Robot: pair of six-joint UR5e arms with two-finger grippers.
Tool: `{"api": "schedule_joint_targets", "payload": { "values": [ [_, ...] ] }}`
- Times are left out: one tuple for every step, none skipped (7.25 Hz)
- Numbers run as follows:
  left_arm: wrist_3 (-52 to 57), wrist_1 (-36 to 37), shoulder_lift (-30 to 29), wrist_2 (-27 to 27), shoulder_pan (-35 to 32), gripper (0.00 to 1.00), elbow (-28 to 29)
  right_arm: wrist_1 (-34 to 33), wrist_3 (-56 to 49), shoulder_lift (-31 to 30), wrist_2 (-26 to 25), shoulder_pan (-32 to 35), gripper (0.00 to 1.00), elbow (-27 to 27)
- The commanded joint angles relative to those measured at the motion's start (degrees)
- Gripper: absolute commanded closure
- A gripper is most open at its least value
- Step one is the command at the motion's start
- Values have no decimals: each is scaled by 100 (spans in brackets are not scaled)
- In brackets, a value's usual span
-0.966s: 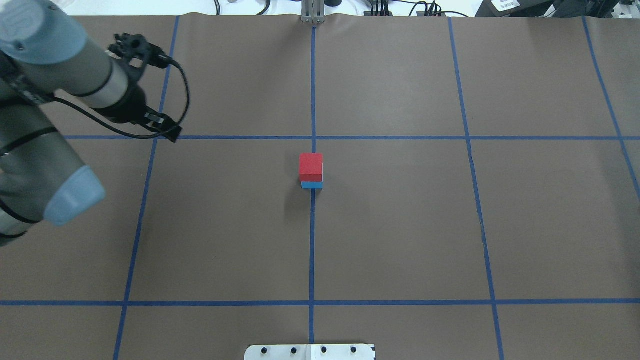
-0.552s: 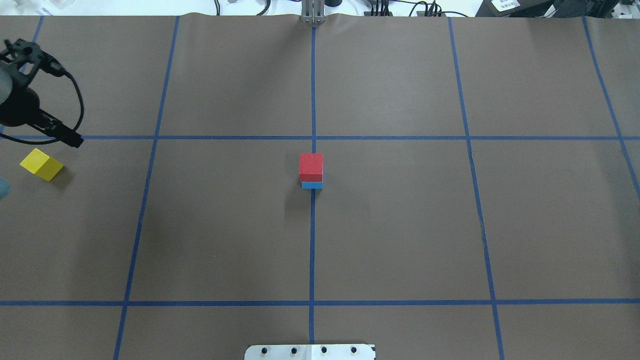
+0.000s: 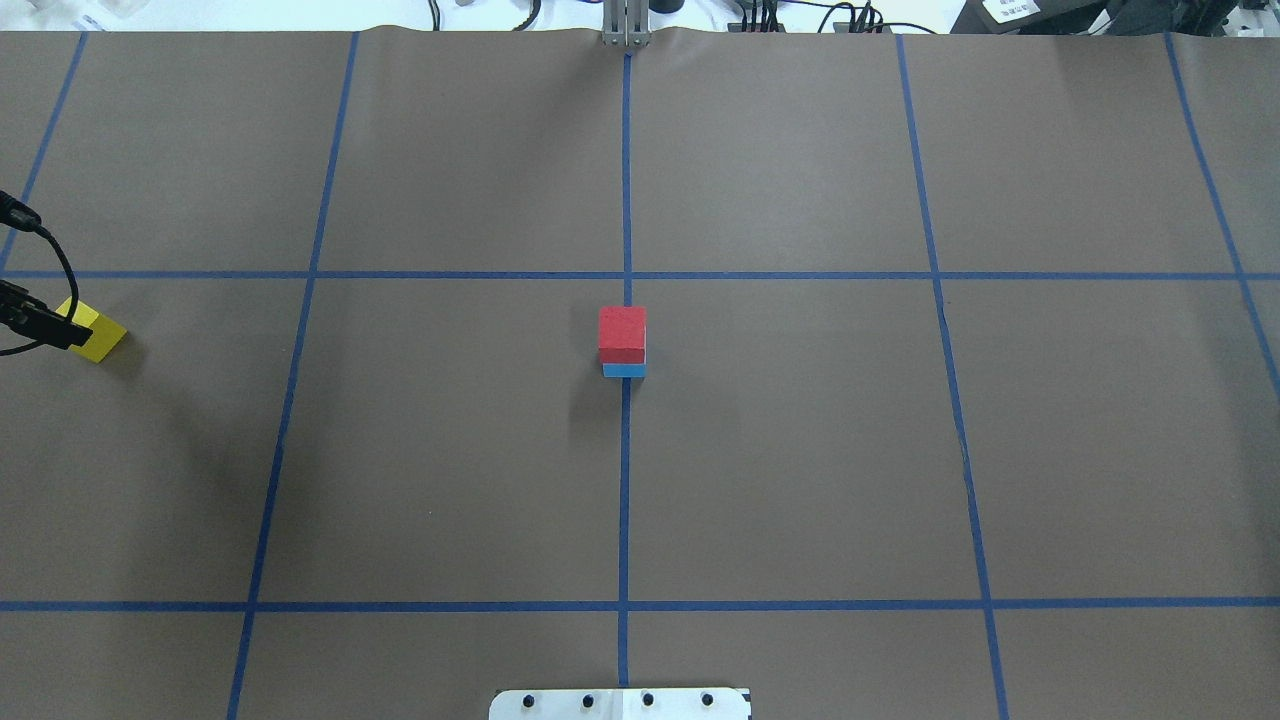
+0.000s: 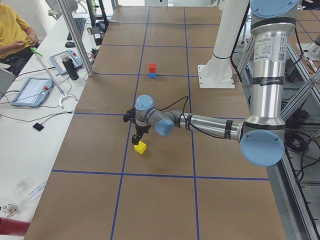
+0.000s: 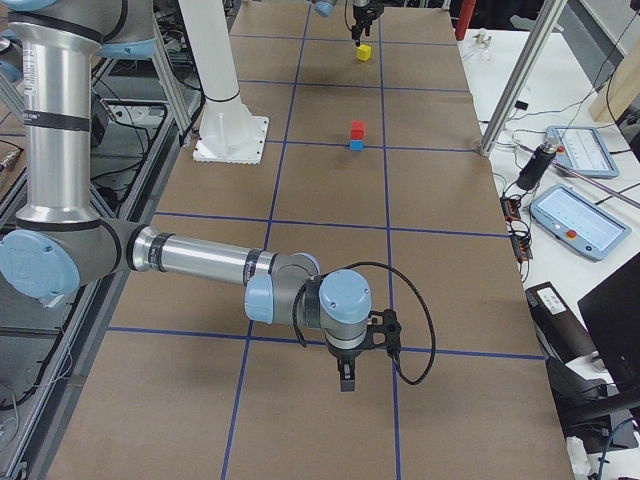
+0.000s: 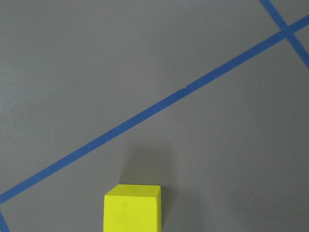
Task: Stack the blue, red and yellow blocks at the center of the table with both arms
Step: 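Lower the left gripper onto the yellow cube and close it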
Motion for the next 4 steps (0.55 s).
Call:
{"api": "schedule_joint_targets", "payload": {
  "values": [
    [-436,-503,-29,0,30,0,381,15,-5,-2,-1,0,1,0],
    [-447,-661,-30,0,39,0,530,15,-14,-2,-1,0,1,0],
    [-464,-714,-73,8,56,0,636,15,-31,-19,-1,0,1,0],
    [-551,-724,-91,8,56,0,646,15,-31,-19,-1,0,1,0]
  ]
}}
